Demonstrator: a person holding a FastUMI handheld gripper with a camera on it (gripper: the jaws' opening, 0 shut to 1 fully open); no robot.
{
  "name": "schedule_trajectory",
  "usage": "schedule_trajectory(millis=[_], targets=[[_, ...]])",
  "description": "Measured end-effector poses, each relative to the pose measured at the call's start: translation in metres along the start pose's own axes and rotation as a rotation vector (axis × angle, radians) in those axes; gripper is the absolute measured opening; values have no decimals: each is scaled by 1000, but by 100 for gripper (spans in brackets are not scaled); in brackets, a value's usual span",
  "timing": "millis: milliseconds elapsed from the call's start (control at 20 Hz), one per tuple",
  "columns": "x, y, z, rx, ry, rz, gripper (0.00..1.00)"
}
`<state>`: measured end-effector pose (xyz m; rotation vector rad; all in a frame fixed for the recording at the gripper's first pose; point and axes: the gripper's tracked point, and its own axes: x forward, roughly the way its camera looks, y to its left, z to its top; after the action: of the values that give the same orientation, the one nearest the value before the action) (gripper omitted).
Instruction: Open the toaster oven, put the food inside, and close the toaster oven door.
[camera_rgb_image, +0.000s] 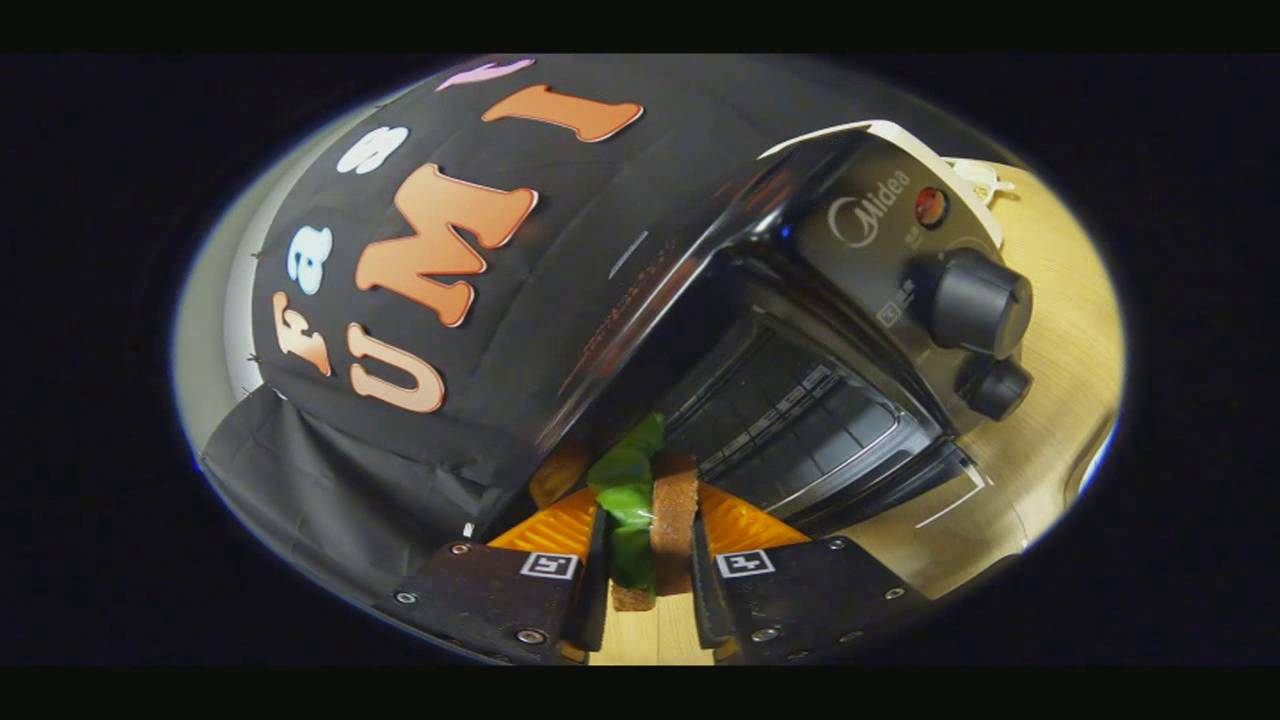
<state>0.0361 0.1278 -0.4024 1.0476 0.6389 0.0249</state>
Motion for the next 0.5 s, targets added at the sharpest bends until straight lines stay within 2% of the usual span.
schedule_trajectory(millis=[200,300,400,500], targets=[[15,-8,11,-17,-82,-31,36],[16,-14,8,-17,-71,-63,36],[11,-16,12,-17,-96,-98,40],[4,-17,22,-73,-144,-138,44]])
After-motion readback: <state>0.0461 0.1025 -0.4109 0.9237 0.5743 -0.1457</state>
